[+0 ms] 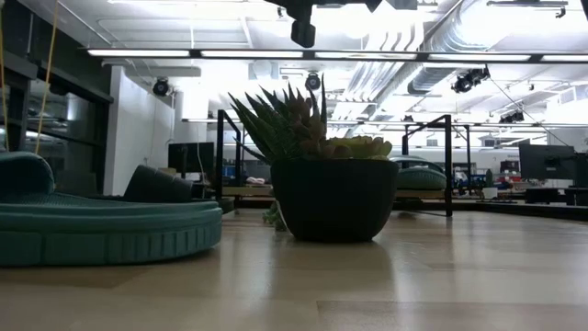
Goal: Pick and place slides into the shelf
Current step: Put the blue slipper on the shelf
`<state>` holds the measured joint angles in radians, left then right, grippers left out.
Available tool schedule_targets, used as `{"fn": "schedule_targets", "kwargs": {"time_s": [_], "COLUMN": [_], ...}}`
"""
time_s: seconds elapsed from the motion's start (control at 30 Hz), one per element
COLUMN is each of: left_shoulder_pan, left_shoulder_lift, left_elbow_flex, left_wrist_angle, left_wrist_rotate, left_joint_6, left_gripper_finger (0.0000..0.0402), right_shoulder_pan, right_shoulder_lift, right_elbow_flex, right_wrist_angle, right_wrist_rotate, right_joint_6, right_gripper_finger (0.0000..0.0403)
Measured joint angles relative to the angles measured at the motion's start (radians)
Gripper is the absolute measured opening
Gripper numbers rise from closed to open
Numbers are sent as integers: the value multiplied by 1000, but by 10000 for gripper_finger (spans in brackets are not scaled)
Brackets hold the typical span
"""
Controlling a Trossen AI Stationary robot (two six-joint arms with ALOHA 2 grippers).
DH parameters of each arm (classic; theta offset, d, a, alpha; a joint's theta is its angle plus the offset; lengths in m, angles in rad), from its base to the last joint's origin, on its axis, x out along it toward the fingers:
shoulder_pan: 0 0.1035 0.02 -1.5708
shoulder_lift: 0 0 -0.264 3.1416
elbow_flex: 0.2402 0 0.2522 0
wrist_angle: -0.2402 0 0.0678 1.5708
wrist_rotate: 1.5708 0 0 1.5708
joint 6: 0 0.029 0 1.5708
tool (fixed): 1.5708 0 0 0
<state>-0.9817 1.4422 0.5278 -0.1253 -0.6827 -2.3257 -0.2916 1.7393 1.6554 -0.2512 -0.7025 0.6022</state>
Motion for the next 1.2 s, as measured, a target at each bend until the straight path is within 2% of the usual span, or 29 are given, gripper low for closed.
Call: {"fn": "schedule_targets", "kwargs": {"time_s": [0.23,0.4,0.53,0.83,1.03,1.2], "left_shoulder_pan": [0,0,0,0,0,0], "left_shoulder_lift": [0,0,0,-65,-135,-177], "left_elbow_flex": [21,59,101,262,383,503], "left_wrist_angle": [-4,-10,-65,-437,-709,-943], "left_wrist_rotate": [-11,-14,-7,64,65,26], "left_joint_6": [-1,46,50,51,51,51], "left_gripper_finger": [16,5,12,10,3,9], "right_shoulder_pan": [0,-2,-3,-36,-68,-103], "right_shoulder_lift": [0,0,0,-4,-52,-111], "right_elbow_flex": [0,0,0,0,0,0], "right_wrist_angle": [0,0,0,4,13,18], "right_wrist_rotate": [-5,-7,-18,-61,-61,-53], "right_joint_6": [6,26,27,71,71,71], "right_gripper_finger": [128,128,128,128,128,128]}}
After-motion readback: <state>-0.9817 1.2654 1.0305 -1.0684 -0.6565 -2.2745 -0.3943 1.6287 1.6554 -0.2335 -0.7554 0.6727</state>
